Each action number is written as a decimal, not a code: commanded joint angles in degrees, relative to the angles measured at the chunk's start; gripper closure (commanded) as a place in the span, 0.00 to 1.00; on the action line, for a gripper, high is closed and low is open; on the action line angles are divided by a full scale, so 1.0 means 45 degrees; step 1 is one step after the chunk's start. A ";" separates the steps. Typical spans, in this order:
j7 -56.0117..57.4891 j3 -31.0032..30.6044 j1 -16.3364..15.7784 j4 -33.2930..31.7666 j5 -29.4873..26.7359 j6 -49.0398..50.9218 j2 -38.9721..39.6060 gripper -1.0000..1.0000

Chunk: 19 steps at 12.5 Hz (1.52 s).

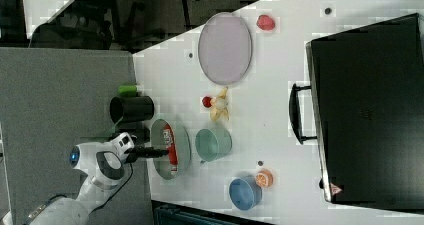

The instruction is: Pick Ketchup from the table and place it in strainer.

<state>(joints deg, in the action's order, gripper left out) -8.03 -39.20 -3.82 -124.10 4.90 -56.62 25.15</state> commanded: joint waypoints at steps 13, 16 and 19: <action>0.0140 0.2874 0.3660 0.3832 -0.1886 0.9361 -0.6649 0.00; 0.0622 0.4296 0.3696 0.5024 -0.1884 1.1449 -0.6799 0.00; 0.1666 0.5651 0.3723 0.5948 -0.1658 1.1890 -0.6580 0.00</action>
<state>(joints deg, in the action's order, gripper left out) -5.35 -14.09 12.02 -99.76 -2.79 -4.05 -4.98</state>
